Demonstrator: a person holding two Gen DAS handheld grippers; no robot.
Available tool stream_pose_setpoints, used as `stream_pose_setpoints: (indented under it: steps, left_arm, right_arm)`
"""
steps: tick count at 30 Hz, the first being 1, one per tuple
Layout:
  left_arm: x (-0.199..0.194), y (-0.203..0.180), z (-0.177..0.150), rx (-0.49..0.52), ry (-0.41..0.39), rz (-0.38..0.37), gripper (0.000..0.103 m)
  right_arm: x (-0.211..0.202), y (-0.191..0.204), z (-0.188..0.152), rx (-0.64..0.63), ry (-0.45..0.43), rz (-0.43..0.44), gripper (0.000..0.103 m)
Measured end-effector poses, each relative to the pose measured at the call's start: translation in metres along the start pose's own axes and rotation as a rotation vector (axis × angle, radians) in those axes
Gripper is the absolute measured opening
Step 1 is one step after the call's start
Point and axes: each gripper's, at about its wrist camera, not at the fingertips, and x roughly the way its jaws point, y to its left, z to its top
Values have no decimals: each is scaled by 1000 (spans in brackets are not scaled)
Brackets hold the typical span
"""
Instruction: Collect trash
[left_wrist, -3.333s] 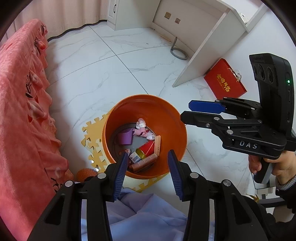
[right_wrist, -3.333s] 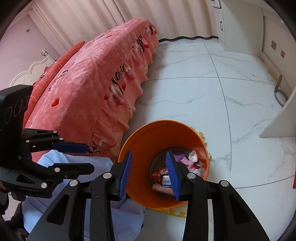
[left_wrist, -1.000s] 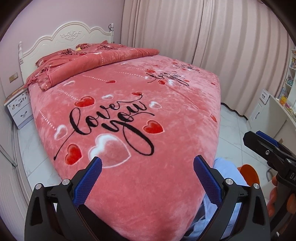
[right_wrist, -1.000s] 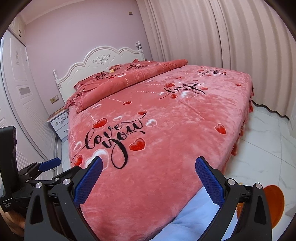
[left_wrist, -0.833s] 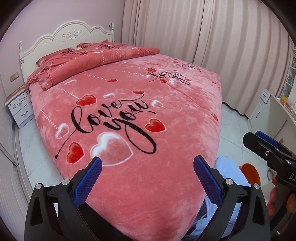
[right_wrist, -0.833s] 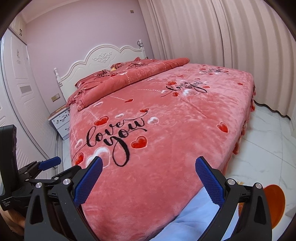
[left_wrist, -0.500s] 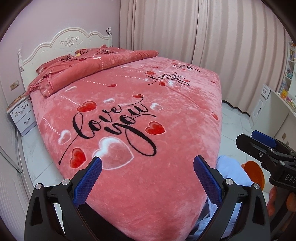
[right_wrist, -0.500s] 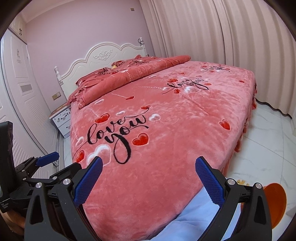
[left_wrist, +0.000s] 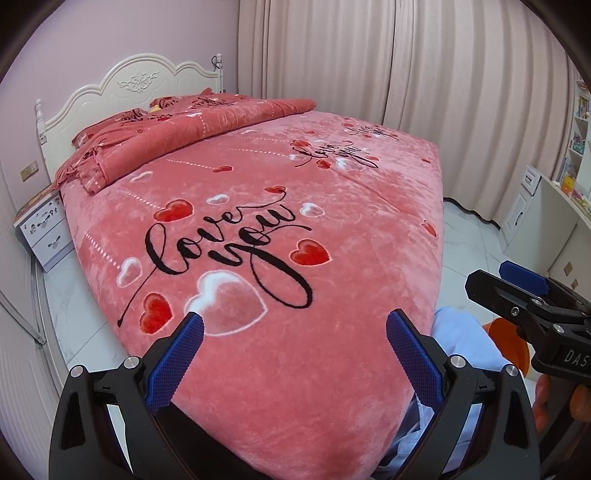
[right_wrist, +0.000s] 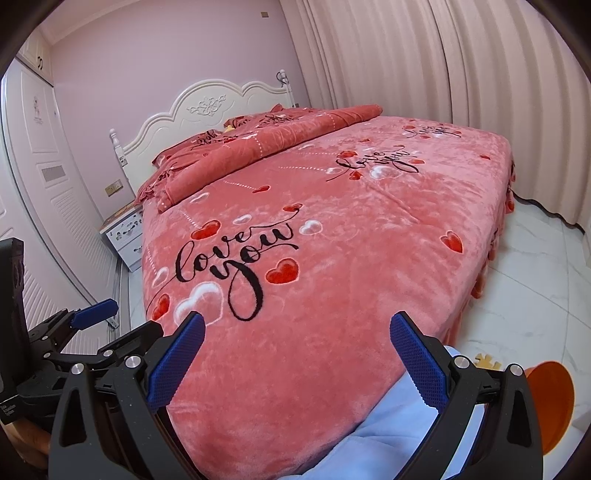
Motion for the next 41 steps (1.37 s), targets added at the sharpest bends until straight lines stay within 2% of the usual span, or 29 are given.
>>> stream_pose_setpoints:
  steps: [41]
  left_arm:
    - [14,-6,-4,40,48,-17,97]
  right_arm:
    - [11,-7,-7,39,27,-9,98]
